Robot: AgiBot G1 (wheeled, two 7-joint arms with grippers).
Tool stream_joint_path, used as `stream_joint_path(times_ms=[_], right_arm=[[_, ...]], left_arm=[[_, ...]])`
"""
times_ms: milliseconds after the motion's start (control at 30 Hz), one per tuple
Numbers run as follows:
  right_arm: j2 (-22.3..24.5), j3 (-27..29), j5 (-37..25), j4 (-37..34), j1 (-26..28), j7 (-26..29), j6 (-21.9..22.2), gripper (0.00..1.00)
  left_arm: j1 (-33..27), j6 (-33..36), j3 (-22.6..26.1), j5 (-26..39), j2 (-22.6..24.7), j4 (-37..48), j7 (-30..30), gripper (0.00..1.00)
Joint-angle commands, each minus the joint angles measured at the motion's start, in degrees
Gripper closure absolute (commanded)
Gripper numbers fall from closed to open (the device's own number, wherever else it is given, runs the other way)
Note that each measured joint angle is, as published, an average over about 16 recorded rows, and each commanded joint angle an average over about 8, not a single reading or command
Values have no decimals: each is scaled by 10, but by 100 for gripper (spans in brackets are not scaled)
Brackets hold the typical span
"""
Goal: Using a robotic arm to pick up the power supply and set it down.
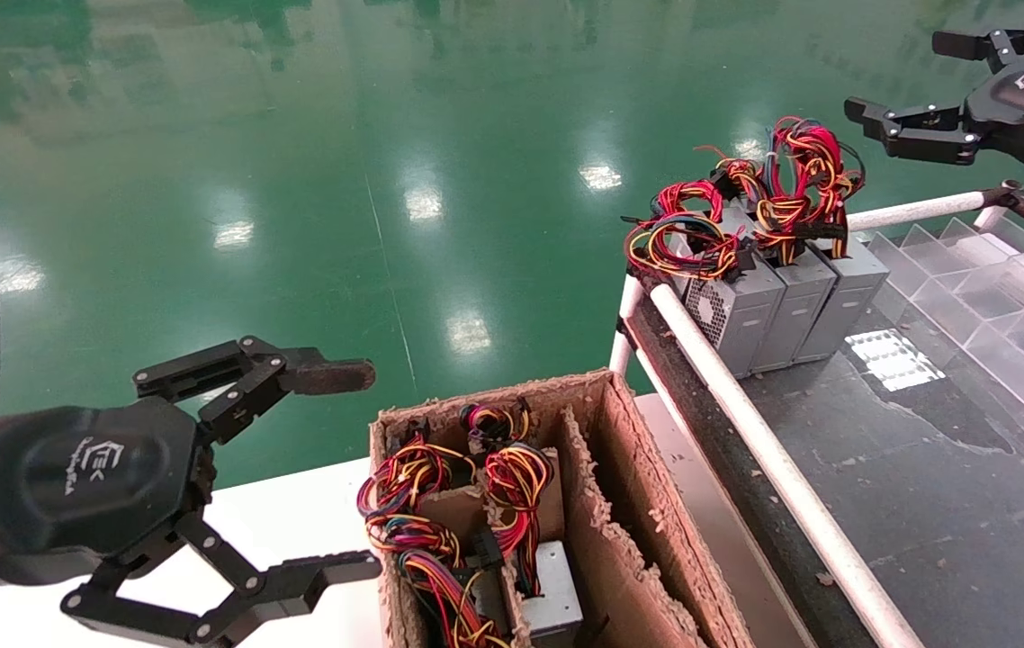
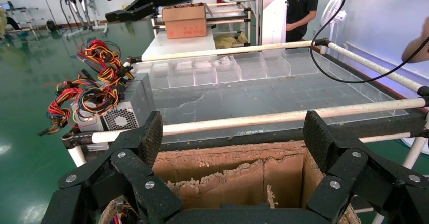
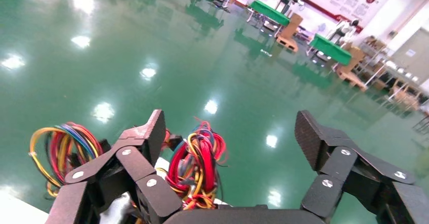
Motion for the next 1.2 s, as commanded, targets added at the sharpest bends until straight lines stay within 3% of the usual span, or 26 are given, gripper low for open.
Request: stream_joint_path(times_ms=[33, 1200], right_arm=[[3, 4, 7, 5, -3, 6, -6, 0], [96, 38, 177, 429, -279, 223, -128, 0]], left_arm=[[0, 0, 0, 0, 0, 0, 0, 0], [0, 0, 0, 0, 0, 0, 0, 0]])
